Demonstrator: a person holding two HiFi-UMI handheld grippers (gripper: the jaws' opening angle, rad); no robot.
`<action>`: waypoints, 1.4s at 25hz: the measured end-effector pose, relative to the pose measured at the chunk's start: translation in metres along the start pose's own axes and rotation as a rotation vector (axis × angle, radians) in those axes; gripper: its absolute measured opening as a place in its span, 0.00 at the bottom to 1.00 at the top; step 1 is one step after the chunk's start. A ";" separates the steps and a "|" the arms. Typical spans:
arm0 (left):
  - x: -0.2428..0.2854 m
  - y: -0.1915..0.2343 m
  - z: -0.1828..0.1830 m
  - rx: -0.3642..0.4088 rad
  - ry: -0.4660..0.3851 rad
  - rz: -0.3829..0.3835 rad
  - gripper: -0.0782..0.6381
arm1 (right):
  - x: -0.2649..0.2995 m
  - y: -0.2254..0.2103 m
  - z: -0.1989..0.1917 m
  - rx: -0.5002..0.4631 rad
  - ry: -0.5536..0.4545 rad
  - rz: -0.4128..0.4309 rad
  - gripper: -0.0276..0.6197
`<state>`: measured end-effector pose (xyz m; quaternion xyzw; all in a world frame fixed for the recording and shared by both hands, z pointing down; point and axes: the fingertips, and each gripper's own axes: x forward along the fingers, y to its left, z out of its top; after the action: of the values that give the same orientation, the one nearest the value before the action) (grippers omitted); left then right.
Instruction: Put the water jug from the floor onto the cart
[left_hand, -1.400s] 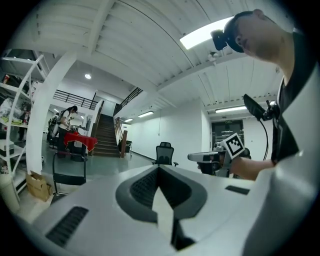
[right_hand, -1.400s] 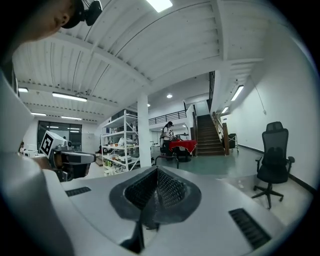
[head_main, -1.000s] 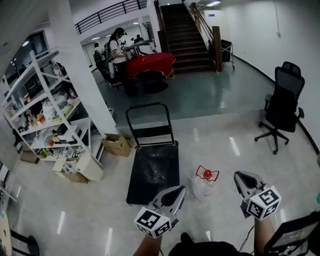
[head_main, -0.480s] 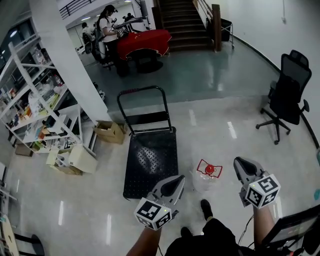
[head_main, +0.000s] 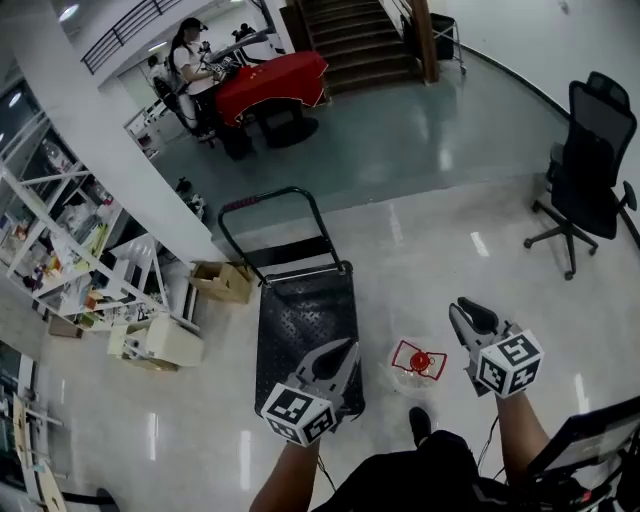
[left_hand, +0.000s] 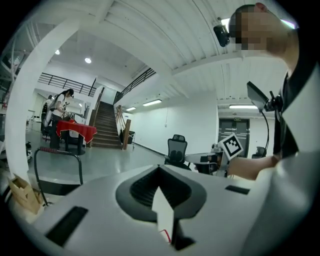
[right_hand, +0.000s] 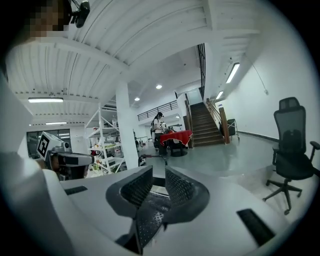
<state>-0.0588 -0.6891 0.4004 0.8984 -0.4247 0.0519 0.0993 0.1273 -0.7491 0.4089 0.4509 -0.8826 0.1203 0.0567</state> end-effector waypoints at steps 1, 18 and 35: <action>0.015 0.006 -0.005 -0.006 0.015 0.004 0.11 | 0.011 -0.013 -0.008 0.014 0.016 0.006 0.14; 0.128 0.087 -0.247 -0.253 0.471 0.038 0.11 | 0.111 -0.116 -0.265 0.307 0.432 -0.101 0.28; 0.136 0.046 -0.462 -0.500 0.849 -0.017 0.11 | 0.072 -0.124 -0.529 0.628 0.825 -0.256 0.28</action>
<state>-0.0121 -0.7174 0.8817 0.7500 -0.3389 0.3092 0.4765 0.1812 -0.7356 0.9539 0.4656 -0.6465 0.5380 0.2754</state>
